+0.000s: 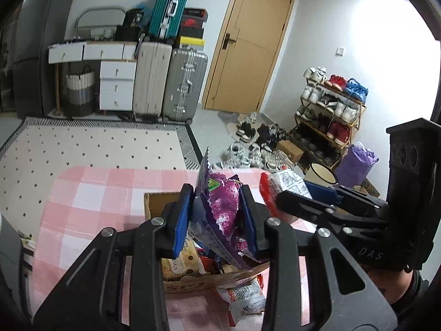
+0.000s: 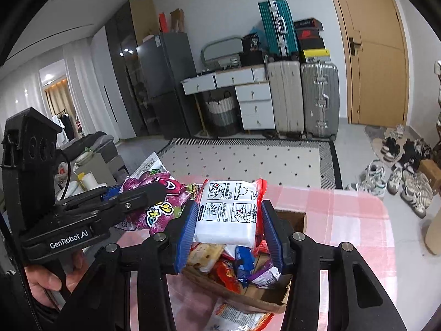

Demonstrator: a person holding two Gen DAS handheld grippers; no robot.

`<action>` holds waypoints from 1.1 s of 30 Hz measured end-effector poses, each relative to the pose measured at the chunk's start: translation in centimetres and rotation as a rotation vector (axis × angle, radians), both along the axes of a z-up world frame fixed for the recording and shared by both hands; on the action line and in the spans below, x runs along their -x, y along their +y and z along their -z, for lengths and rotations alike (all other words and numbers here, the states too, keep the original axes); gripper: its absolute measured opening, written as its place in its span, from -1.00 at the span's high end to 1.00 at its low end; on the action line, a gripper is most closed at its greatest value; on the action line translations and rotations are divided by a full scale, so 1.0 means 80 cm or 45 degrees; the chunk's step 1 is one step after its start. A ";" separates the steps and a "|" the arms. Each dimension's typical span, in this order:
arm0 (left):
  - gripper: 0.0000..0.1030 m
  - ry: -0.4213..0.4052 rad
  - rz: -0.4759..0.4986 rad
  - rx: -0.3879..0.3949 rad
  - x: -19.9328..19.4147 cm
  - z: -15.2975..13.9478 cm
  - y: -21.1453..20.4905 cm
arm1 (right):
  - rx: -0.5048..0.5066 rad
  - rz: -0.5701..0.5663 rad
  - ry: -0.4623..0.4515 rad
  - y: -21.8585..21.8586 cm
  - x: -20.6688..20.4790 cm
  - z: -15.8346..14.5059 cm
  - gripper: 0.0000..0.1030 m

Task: Organize snacks
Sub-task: 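Open both grippers to drop the packs into the box, then withdraw both grippers from the box toward the remaining two packs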

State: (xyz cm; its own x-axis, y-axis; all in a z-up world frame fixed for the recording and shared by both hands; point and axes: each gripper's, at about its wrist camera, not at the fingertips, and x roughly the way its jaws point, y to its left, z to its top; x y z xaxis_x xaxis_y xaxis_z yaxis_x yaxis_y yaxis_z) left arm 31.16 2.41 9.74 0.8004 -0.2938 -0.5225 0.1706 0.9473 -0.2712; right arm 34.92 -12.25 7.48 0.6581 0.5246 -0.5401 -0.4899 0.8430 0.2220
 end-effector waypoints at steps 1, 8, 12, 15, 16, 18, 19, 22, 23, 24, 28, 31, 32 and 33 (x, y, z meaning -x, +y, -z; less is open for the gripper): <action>0.40 0.010 0.000 0.000 -0.011 0.011 0.001 | 0.004 0.001 0.010 0.001 -0.006 0.007 0.09; 0.39 0.084 0.001 -0.006 -0.084 0.073 -0.005 | 0.021 0.008 0.093 0.008 -0.043 0.061 0.08; 0.30 0.123 0.015 -0.007 -0.115 0.097 -0.009 | 0.055 0.025 0.133 0.012 -0.056 0.088 -0.32; -0.11 0.121 0.003 -0.007 -0.120 0.107 -0.004 | 0.049 0.022 0.102 0.009 -0.054 0.093 -0.38; -0.32 0.116 -0.005 -0.002 -0.119 0.110 0.002 | 0.042 0.021 0.092 0.008 -0.052 0.092 -0.39; -0.38 0.101 -0.036 0.002 -0.119 0.113 0.009 | 0.042 0.032 0.069 0.004 -0.049 0.090 -0.40; -0.38 0.098 -0.041 0.007 -0.115 0.113 0.014 | 0.040 0.034 0.064 0.001 -0.047 0.088 -0.42; -0.43 0.089 -0.062 0.012 -0.106 0.110 0.018 | 0.024 0.042 0.051 -0.011 -0.032 0.081 -0.46; -0.43 0.083 -0.061 0.014 -0.097 0.105 0.019 | 0.018 0.048 0.040 -0.016 -0.028 0.077 -0.48; -0.43 0.074 -0.062 0.012 -0.087 0.102 0.020 | 0.014 0.050 0.034 -0.019 -0.021 0.073 -0.53; -0.56 0.031 -0.081 -0.026 -0.058 0.091 0.014 | -0.013 0.073 -0.004 -0.038 0.004 0.056 -0.62; -0.60 0.002 -0.087 -0.052 -0.028 0.079 0.008 | -0.026 0.087 -0.026 -0.052 0.026 0.043 -0.66; -0.61 -0.008 -0.087 -0.056 -0.016 0.073 0.006 | -0.019 0.093 -0.039 -0.057 0.035 0.040 -0.68; -0.64 -0.018 -0.089 -0.060 -0.009 0.071 0.004 | -0.013 0.098 -0.045 -0.051 0.045 0.034 -0.69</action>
State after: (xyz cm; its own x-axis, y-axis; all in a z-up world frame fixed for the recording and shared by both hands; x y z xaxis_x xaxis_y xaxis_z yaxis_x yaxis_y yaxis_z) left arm 31.91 2.73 4.07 0.8253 -0.2125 -0.5231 0.1074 0.9686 -0.2241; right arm 31.29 -16.35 4.73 0.7151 0.4774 -0.5106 -0.4315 0.8762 0.2148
